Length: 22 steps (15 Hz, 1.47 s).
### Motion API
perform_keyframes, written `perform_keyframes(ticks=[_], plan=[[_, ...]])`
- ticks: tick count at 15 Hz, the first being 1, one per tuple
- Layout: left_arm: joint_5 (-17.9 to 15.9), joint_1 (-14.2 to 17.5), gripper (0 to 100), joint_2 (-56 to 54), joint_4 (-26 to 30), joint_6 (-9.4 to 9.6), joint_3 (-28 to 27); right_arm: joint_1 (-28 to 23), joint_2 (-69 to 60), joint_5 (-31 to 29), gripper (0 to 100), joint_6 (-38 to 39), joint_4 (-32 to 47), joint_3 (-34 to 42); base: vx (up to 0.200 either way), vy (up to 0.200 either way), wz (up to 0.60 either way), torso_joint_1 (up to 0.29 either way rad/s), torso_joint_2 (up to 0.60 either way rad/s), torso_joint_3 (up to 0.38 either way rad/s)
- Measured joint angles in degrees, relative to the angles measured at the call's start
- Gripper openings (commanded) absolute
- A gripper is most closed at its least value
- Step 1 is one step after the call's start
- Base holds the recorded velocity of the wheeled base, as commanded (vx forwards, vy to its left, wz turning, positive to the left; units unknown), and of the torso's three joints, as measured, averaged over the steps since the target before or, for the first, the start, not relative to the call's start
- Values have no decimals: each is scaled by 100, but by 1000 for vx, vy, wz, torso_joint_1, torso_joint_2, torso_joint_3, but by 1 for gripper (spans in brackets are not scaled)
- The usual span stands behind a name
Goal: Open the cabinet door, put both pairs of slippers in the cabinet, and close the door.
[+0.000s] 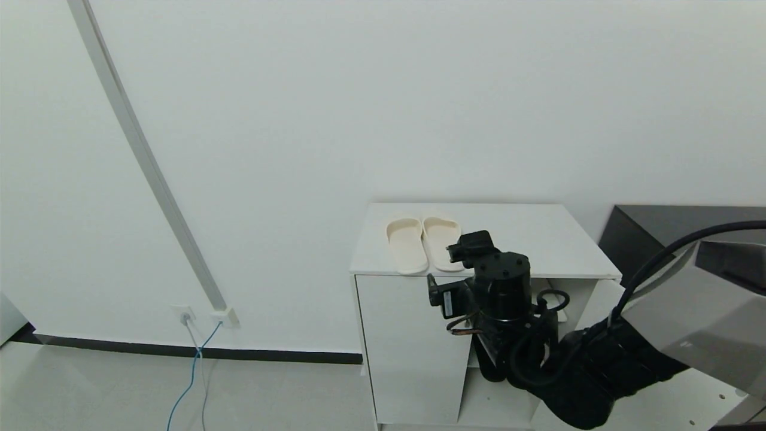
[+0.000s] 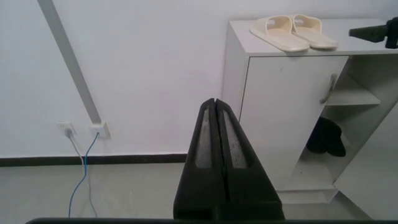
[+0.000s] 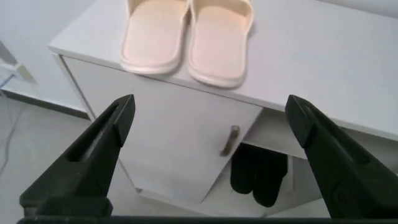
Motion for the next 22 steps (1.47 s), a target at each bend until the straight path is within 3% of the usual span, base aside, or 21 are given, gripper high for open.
perform_keyframes(ticks=[3, 6, 19, 22], plan=[[-2, 4, 0, 0, -2, 0, 0, 13, -69, 274, 100, 636, 1777, -874, 0, 0, 0, 0, 0, 0], [-5, 0, 0, 0, 0, -5, 0, 37, -284, 885, 100, 1473, 3009, -1397, 0, 0, 0, 0, 0, 0], [-10, -2, 0, 0, 1, -6, -1, 127, 20, 945, 100, 1534, 2480, -1386, 185, 0, 0, 2, 0, 1], [-7, -2, 0, 0, 0, -16, -1, 110, 282, 918, 100, 1395, 2191, -1420, 0, 0, 0, 0, 0, 0]])
